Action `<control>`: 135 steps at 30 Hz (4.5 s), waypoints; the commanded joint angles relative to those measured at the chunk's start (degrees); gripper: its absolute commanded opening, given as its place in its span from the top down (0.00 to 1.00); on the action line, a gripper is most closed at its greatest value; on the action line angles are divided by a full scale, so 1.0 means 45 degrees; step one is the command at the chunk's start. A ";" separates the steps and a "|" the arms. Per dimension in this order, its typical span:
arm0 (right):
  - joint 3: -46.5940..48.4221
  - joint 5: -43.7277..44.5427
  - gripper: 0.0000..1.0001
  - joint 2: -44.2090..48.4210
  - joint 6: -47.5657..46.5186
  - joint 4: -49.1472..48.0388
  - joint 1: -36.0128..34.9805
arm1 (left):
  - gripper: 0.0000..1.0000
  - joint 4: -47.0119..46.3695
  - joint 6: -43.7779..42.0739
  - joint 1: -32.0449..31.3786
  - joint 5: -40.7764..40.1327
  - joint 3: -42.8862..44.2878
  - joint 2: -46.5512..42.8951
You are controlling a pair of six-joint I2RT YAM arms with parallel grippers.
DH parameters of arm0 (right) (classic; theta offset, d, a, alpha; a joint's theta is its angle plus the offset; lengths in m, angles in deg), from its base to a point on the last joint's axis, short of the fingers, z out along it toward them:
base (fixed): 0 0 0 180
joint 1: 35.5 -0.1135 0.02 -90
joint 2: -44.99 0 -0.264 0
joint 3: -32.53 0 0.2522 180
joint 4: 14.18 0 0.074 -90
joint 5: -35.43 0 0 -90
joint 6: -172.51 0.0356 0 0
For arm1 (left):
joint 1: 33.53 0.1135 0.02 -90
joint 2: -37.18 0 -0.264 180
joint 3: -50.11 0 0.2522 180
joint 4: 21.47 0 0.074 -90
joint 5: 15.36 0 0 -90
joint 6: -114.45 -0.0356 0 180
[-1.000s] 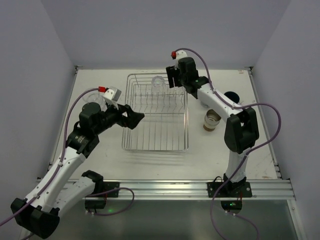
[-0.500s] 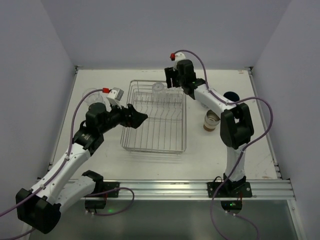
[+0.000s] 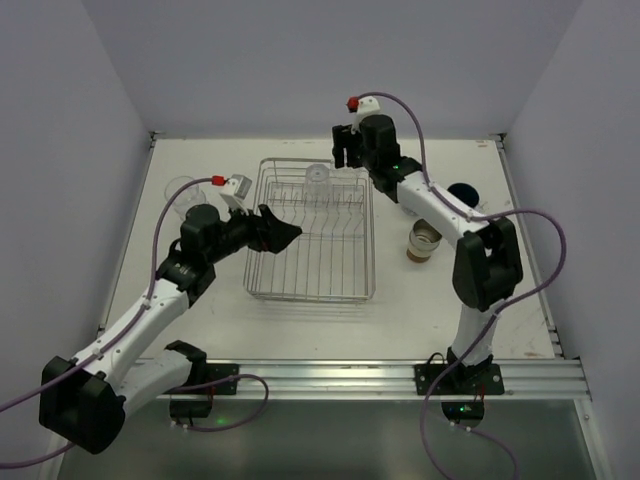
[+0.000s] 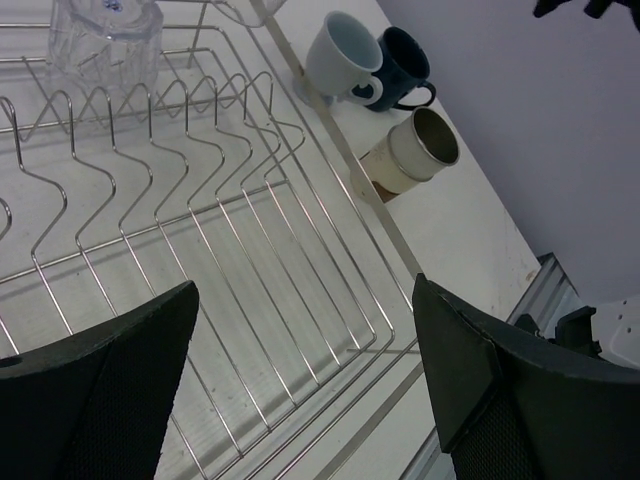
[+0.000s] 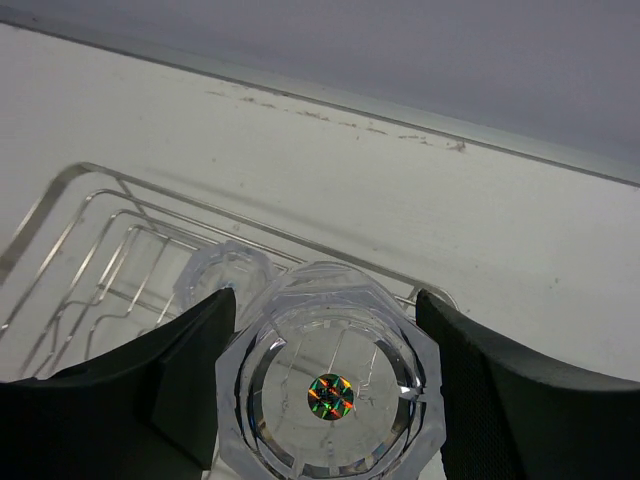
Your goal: Unload the cups from the dish rack
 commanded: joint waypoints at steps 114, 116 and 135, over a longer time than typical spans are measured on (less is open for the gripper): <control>0.1919 0.1684 0.01 -0.1053 0.3129 0.4180 -0.2003 | 0.00 0.3621 -0.3363 0.1071 -0.1517 0.1631 -0.3628; 0.2877 0.2055 0.01 -0.2146 0.3031 0.4863 -0.1964 | 0.00 0.3407 -0.3500 0.0622 -0.2024 0.1241 -0.3963; 0.7571 0.2565 0.52 -0.5608 0.2757 0.5922 -0.1515 | 0.00 0.3660 -0.3657 -0.0123 -0.2027 0.1337 -0.3594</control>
